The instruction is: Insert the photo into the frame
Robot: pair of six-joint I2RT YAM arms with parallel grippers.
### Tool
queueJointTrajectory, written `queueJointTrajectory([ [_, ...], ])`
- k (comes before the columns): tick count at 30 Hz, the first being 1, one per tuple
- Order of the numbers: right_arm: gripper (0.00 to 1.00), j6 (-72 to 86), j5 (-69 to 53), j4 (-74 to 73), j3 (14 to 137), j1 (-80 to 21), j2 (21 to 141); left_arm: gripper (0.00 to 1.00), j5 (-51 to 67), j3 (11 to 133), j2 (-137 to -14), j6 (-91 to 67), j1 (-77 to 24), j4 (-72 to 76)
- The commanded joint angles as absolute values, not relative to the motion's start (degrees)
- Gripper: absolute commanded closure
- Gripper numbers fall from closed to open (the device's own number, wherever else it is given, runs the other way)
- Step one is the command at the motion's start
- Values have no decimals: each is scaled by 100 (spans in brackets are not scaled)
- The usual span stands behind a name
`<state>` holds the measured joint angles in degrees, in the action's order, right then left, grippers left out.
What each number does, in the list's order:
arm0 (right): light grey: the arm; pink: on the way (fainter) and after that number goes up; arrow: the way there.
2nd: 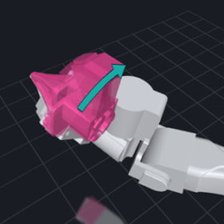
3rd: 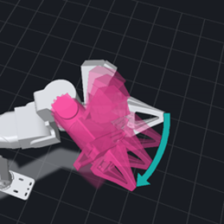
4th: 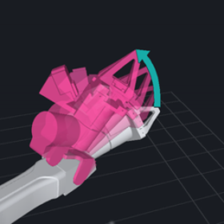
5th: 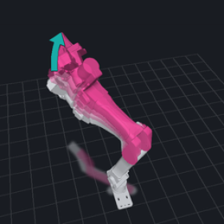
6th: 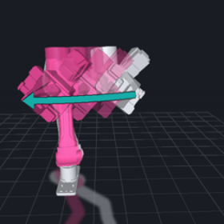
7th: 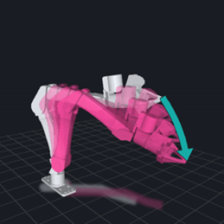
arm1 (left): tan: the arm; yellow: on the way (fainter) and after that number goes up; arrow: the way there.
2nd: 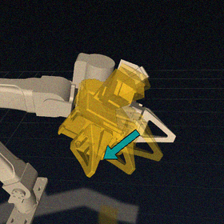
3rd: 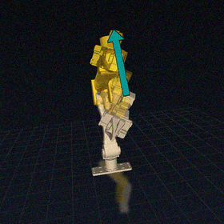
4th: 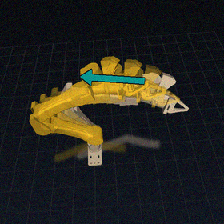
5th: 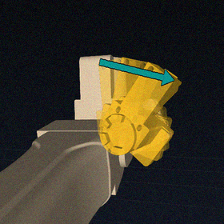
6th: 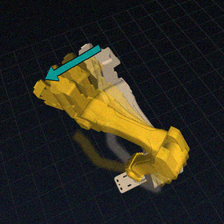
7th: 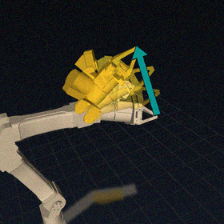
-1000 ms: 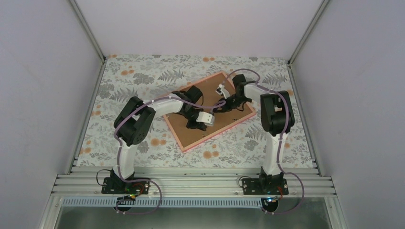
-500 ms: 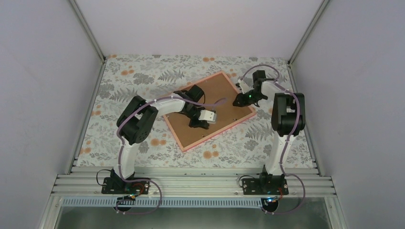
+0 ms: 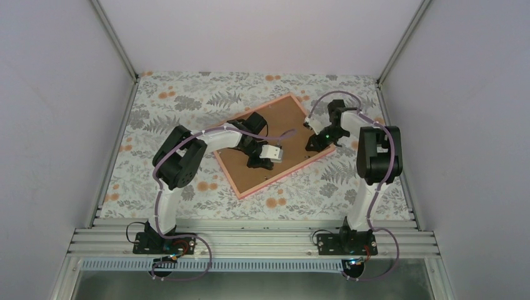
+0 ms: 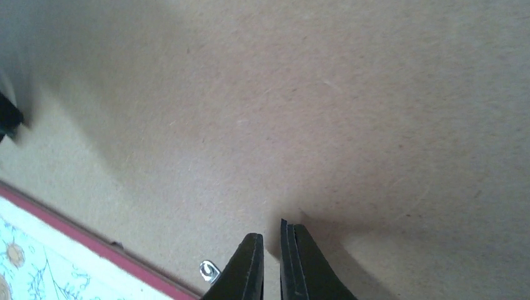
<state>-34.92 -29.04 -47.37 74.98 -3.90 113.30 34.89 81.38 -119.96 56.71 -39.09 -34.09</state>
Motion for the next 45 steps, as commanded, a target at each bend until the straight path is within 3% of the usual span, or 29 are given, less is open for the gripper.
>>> queueJointTrajectory([
  [1, 91, -4269, -2148, -5658, 7314, -575, 11556, 85, 3297, 7998, -12199, 5717, -3920, -3410],
  [15, 89, -4928, -2294, -6608, 7360, -936, 11528, 85, 3146, 7952, -12254, 5616, -3929, -3294],
  [24, 90, -4485, -2043, -6147, 8055, -784, 11331, 85, 3146, 7894, -12226, 5638, -3927, -3306],
  [45, 95, -4555, -1082, -4778, 6519, -1180, 10378, 85, 3156, 7930, -12299, 5568, -3920, -3256],
])
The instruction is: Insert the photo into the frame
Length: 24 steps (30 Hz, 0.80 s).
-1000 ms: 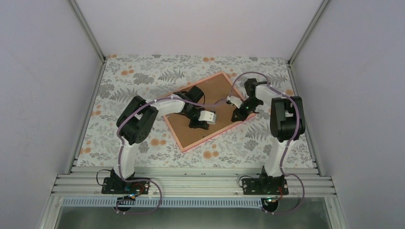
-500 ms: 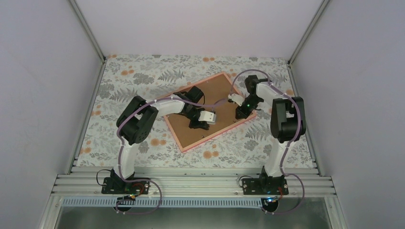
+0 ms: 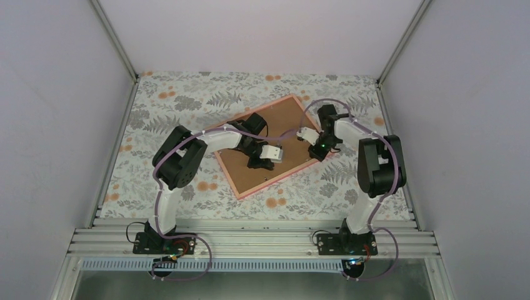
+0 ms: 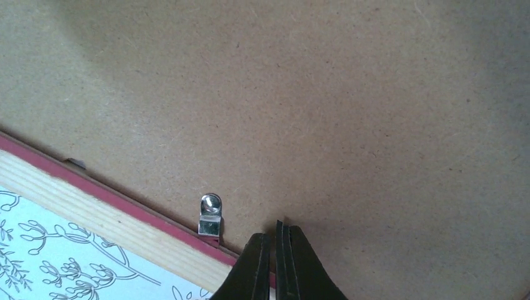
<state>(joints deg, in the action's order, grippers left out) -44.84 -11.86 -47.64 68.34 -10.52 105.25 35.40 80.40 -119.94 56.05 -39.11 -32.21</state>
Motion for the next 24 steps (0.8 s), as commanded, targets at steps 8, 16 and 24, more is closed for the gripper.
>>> queueJointTrajectory([
  [8, 96, -4395, -2164, -5363, 6908, -1323, 10712, 85, 3123, 8092, -12413, 5529, -3920, -3297],
  [16, 81, -3498, -2735, -5377, 8311, -603, 10619, 49, 2862, 7789, -11197, 4601, -3863, -2568],
  [24, 44, -2890, -3119, -4959, 9059, 65, 10016, 0, 1565, 7696, -9884, 3656, -3841, -1658],
])
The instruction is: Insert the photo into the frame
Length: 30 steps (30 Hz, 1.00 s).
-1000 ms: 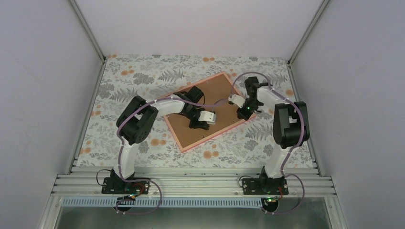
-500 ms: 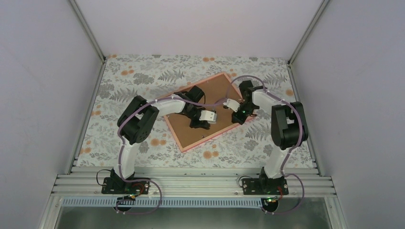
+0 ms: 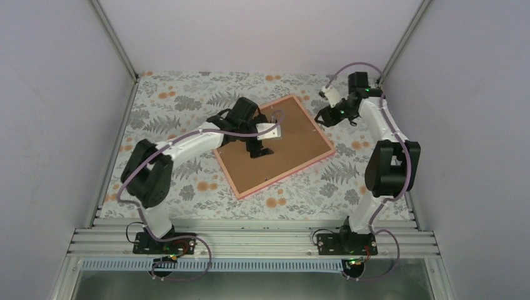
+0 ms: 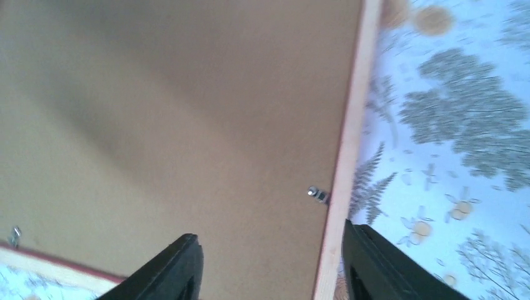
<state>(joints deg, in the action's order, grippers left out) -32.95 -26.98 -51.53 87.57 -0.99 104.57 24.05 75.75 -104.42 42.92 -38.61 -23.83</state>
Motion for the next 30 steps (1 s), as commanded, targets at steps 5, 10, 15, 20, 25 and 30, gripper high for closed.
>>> queueJointTrajectory([
  [5, 14, -2560, -3127, -4347, 8915, 350, 9262, 0, 898, 8235, -9742, 2978, -3810, -1686],
  [10, 0, -1966, -3216, -3464, 8135, 639, 8380, 0, 2228, 9437, -10501, 3098, -3740, -3561],
  [15, 0, -1328, -3450, -3179, 7469, 1026, 7868, 0, 1594, 8287, -10216, 2976, -4595, -2624],
  [20, 0, -966, -4076, -3219, 7001, 1644, 7688, 0, 1426, 8084, -10809, 2628, -5117, -2522],
  [25, 0, -1062, -4173, -3317, 6858, 1767, 7602, 2, 1117, 8057, -11353, 2342, -5456, -2360],
  [30, 0, -1109, -4201, -3110, 6573, 1774, 7390, 15, 748, 7976, -11663, 2277, -5722, -2099],
])
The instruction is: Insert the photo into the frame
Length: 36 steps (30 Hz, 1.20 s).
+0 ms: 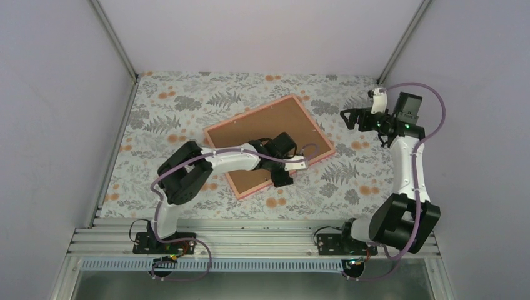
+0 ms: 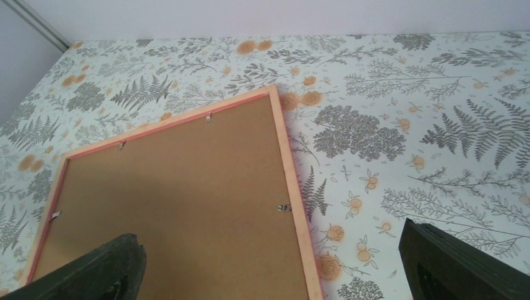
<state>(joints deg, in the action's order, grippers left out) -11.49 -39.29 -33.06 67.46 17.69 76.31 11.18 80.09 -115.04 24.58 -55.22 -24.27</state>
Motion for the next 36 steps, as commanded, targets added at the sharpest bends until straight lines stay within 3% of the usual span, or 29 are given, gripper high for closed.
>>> queueJointTrajectory([
  [1, 0, -1131, -4225, -3113, 6565, 1775, 7404, 19, 675, 7980, -11709, 2264, -5741, -2074],
  [5, 0, -1338, -4260, -3092, 6544, 1771, 7489, 33, 383, 7998, -11848, 2258, -5749, -2009],
  [15, 0, -2192, -3785, -2677, 6342, 1760, 7615, 86, 221, 7870, -11978, 2193, -5719, -2355],
  [18, 0, -2396, -3790, -2505, 6239, 1759, 7684, 97, 433, 7968, -11835, 2222, -5604, -2529],
  [27, 0, -5570, -4781, -4352, 6284, 1623, 7828, 98, 1833, 9044, -11538, 2159, -4917, -3633],
  [36, 6, -7799, -4153, -3428, 4557, 999, 6095, 98, 3318, 10814, -11775, 2160, -4289, -5020],
])
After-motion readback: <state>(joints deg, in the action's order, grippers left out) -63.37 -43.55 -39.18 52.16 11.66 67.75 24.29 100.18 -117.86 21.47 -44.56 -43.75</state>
